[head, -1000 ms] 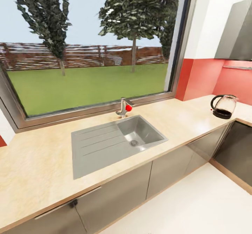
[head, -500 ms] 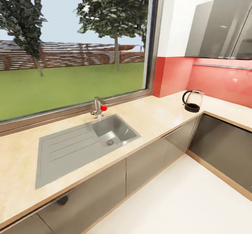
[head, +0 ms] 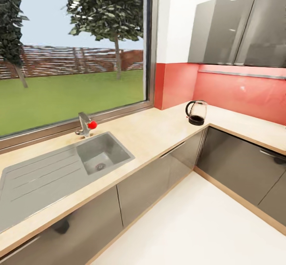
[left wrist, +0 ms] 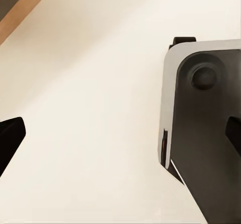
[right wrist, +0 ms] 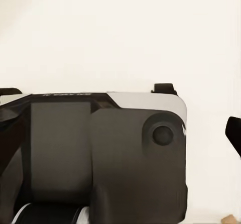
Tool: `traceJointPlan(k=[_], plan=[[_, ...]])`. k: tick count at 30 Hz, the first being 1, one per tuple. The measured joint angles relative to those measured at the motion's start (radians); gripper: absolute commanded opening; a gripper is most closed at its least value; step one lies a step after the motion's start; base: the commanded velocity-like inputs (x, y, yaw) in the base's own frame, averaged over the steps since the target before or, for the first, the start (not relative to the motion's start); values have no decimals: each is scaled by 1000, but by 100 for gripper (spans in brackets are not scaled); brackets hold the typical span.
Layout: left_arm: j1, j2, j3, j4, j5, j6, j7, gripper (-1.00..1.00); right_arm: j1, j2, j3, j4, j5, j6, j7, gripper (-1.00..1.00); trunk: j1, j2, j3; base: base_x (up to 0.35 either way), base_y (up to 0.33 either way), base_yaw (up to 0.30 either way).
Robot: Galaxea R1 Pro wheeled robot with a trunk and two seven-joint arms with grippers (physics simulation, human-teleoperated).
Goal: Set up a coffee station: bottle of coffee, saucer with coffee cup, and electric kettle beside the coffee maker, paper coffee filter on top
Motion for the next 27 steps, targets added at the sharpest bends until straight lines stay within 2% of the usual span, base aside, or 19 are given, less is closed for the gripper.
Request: traceJointPlan(k=[19, 27], plan=[[0, -1, -1, 0, 0, 0, 0, 100, 0, 1, 3, 1, 1, -2, 1, 100, 0, 0, 0, 274, -223, -1], [0, -1, -1, 0, 0, 0, 0, 100, 0, 1, 3, 1, 1, -2, 0, 100, 0, 0, 0, 207, -264, 0]])
